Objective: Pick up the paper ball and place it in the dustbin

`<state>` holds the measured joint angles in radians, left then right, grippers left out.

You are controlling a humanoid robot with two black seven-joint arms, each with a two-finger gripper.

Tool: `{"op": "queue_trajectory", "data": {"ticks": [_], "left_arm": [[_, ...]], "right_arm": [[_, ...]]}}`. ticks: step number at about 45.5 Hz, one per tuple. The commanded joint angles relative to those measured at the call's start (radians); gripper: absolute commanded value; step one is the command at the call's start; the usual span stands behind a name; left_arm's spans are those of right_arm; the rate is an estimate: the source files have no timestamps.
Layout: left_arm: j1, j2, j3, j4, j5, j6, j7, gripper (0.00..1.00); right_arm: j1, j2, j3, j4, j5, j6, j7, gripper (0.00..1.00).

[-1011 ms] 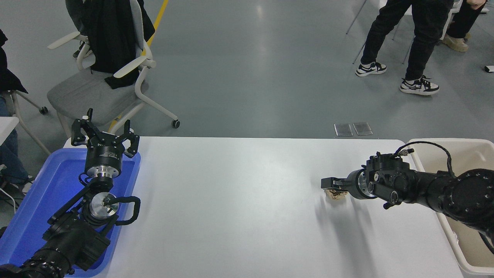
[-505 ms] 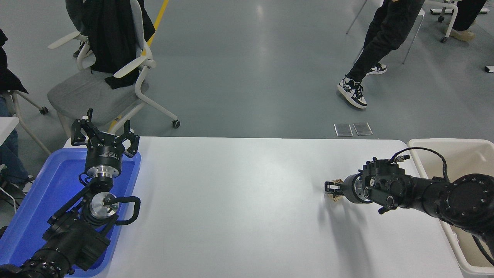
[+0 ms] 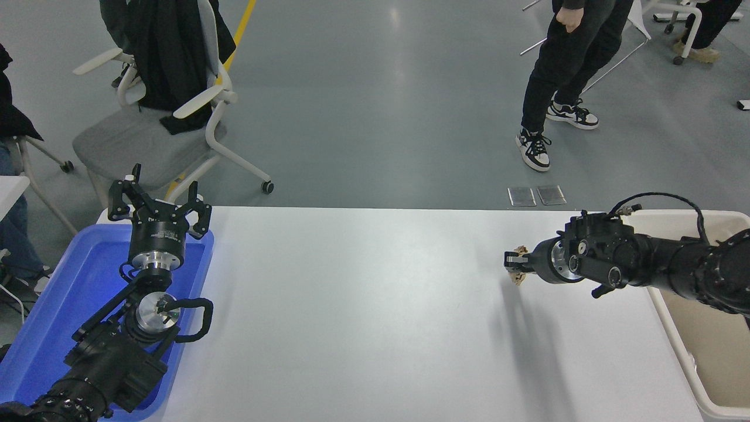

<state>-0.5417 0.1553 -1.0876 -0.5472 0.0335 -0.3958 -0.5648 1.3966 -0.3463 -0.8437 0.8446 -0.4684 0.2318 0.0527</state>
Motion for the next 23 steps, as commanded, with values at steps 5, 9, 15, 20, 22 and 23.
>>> {"op": "queue_trajectory", "data": {"ticks": [5,9,15,20,22,23], "left_arm": [[0.000,0.000,0.000,0.000,0.000,0.000,0.002,0.99],[0.000,0.001,0.000,0.000,0.000,0.000,0.000,0.99],[0.002,0.000,0.000,0.001,0.000,0.000,0.000,0.99],[0.002,0.000,0.000,0.000,0.002,0.000,0.000,0.99],[0.000,0.000,0.000,0.000,0.000,0.000,0.000,0.99],[0.000,0.000,0.000,0.000,0.000,0.000,0.000,0.99]], "right_arm": [[0.689,-0.237,-0.368,0.565,-0.013,0.070,0.003,0.00],[0.852,-0.238,-0.422,0.643,-0.013,0.121,0.000,0.00],[0.960,-0.229,-0.423,0.662,-0.012,0.181,-0.011,0.00],[0.980,-0.220,-0.422,0.668,-0.012,0.187,-0.034,0.00],[0.984,-0.218,-0.423,0.668,-0.012,0.187,-0.039,0.00],[0.984,-0.217,-0.423,0.668,-0.012,0.187,-0.042,0.00]]}}
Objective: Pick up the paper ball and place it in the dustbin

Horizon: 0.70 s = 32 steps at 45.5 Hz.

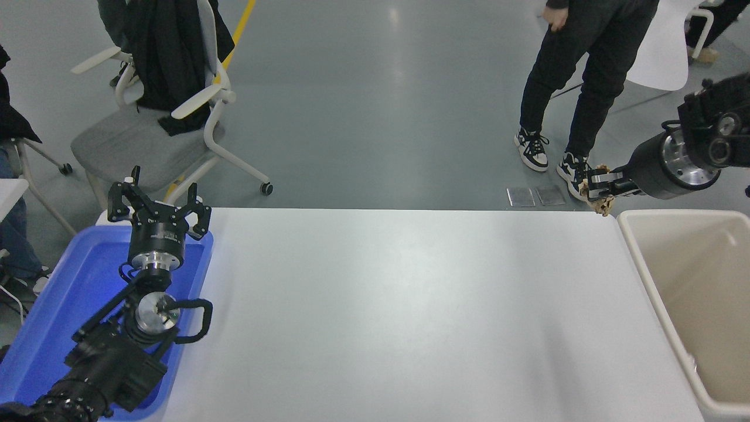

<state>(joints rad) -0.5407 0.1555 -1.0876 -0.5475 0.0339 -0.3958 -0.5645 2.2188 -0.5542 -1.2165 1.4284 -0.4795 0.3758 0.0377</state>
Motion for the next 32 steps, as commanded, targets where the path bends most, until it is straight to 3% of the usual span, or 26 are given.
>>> {"op": "queue_trajectory", "data": {"ticks": [1,9,15,26,32], "left_arm": [[-0.001,-0.001,0.000,0.000,0.000,0.000,0.000,0.99],[-0.001,-0.001,0.000,0.000,0.000,0.000,0.000,0.99],[-0.001,-0.001,0.000,0.000,0.000,0.000,0.000,0.99],[-0.001,-0.001,0.000,0.000,0.000,0.000,0.000,0.99],[-0.001,-0.001,0.000,0.000,0.000,0.000,0.000,0.99]], "right_arm": [[0.162,-0.009,-0.052,0.084,-0.001,0.041,-0.030,0.00],[0.159,-0.027,-0.098,0.079,-0.008,0.026,-0.061,0.00],[0.153,-0.108,-0.172,0.037,-0.066,0.011,-0.061,0.00],[-0.068,-0.409,-0.137,-0.179,-0.341,-0.040,-0.056,0.00],[-0.336,-0.504,0.017,-0.367,-0.383,-0.118,-0.048,0.00]]}}
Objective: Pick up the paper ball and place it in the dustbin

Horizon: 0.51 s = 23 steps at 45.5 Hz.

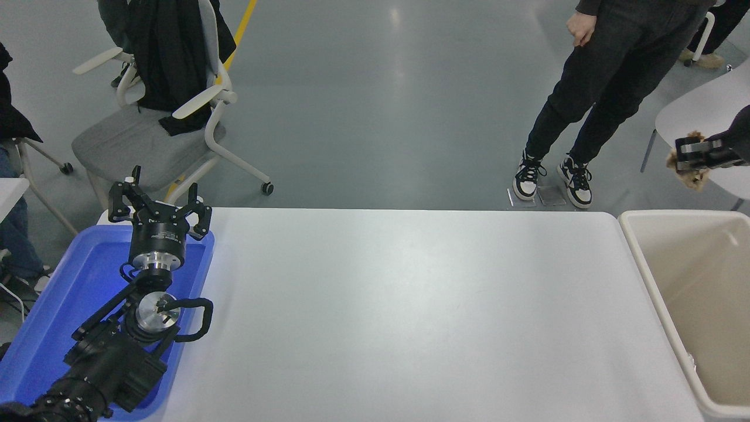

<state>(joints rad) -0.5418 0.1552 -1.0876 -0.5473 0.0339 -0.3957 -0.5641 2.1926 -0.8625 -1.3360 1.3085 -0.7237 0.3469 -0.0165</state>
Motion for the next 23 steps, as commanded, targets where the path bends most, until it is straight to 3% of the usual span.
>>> {"op": "queue_trajectory", "data": {"ticks": [1,9,16,23], "left_arm": [[0.000,0.000,0.000,0.001,0.000,0.000,0.000,0.99],[0.000,0.000,0.000,0.000,0.000,0.000,0.000,0.99],[0.000,0.000,0.000,0.000,0.000,0.000,0.000,0.99],[0.000,0.000,0.000,0.000,0.000,0.000,0.000,0.99]], "right_arm": [[-0.370,-0.198,0.179,-0.274,-0.137,-0.103,0.006,0.00],[-0.925,-0.153,0.651,-0.497,-0.138,-0.197,0.012,0.00],[-1.331,0.063,1.020,-0.777,-0.140,-0.262,0.012,0.00],[-1.501,0.247,1.124,-0.982,-0.134,-0.324,0.035,0.00]]}}
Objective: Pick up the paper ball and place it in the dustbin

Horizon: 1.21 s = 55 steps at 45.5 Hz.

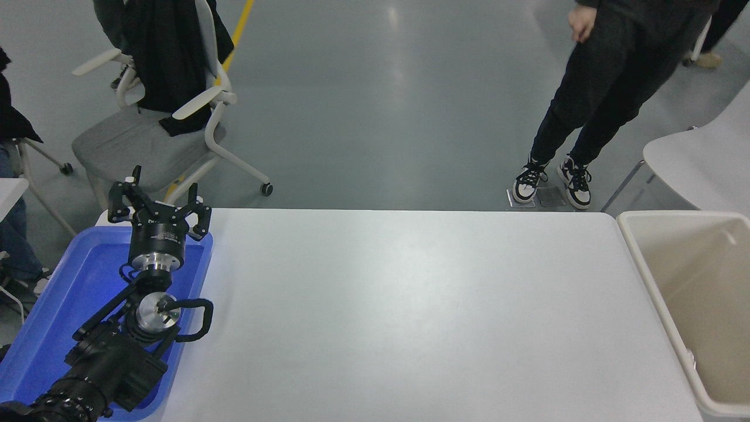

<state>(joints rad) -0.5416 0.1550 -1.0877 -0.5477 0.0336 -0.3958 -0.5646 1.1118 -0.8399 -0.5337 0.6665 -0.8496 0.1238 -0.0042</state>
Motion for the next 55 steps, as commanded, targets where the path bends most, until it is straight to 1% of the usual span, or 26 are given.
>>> {"op": "queue_trajectory", "data": {"ticks": [1,5,9,13,15,17,18,20,21,22,23,24,29,36,46,51,55], "left_arm": [[-0.001,0.000,0.000,0.000,0.000,0.000,0.000,0.99],[-0.001,0.000,0.000,0.000,0.000,0.000,0.000,0.99],[-0.001,0.001,0.000,0.002,0.000,0.000,0.000,0.99],[-0.001,0.000,0.000,0.002,0.000,0.000,0.000,0.99],[-0.001,0.000,0.000,0.002,0.000,0.000,0.000,0.99],[-0.001,0.000,0.000,0.002,0.000,0.000,0.000,0.99],[-0.001,0.000,0.000,0.000,0.000,0.000,0.000,0.99],[-0.001,0.000,0.000,0.000,0.000,0.000,0.000,0.99],[-0.001,0.000,0.000,0.000,0.000,0.000,0.000,0.99],[-0.001,0.000,0.000,0.000,0.000,0.000,0.000,0.99],[-0.001,0.000,0.000,0.000,0.000,0.000,0.000,0.99],[-0.001,0.000,0.000,0.000,0.000,0.000,0.000,0.99],[-0.001,0.000,0.000,0.002,0.000,0.000,0.000,0.99],[-0.001,0.000,0.000,0.000,0.000,0.000,0.000,0.99],[-0.001,0.000,0.000,0.000,0.000,0.000,0.000,0.99],[-0.001,0.001,0.000,0.002,0.000,0.000,0.000,0.99],[-0.001,0.000,0.000,0.000,0.000,0.000,0.000,0.99]], "right_arm": [[-0.434,0.243,0.324,-0.352,-0.006,-0.107,0.026,0.00],[-0.468,0.288,0.327,-0.370,-0.003,-0.127,0.027,0.00],[-0.483,0.320,0.328,-0.372,0.030,-0.142,0.027,0.00],[-0.491,0.331,0.327,-0.372,0.053,-0.145,0.027,0.00],[-0.492,0.332,0.328,-0.372,0.058,-0.147,0.027,0.18],[-0.492,0.332,0.328,-0.372,0.060,-0.147,0.027,0.43],[-0.492,0.332,0.330,-0.372,0.060,-0.148,0.027,0.50],[-0.492,0.332,0.336,-0.372,0.060,-0.148,0.027,0.62],[-0.491,0.331,0.342,-0.372,0.060,-0.148,0.027,0.69],[-0.491,0.331,0.351,-0.372,0.060,-0.148,0.027,0.81],[-0.488,0.331,0.359,-0.370,0.060,-0.148,0.027,0.94],[-0.486,0.329,0.368,-0.370,0.061,-0.147,0.027,1.00],[-0.477,0.323,0.425,-0.367,0.067,-0.147,0.027,1.00],[-0.435,0.292,0.483,-0.350,0.119,-0.148,0.027,1.00],[-0.377,0.254,0.578,-0.320,0.130,-0.148,0.027,1.00],[-0.340,0.243,0.702,-0.229,0.161,-0.148,0.027,1.00],[-0.328,0.209,0.828,-0.127,0.196,-0.148,0.026,1.00]]}}
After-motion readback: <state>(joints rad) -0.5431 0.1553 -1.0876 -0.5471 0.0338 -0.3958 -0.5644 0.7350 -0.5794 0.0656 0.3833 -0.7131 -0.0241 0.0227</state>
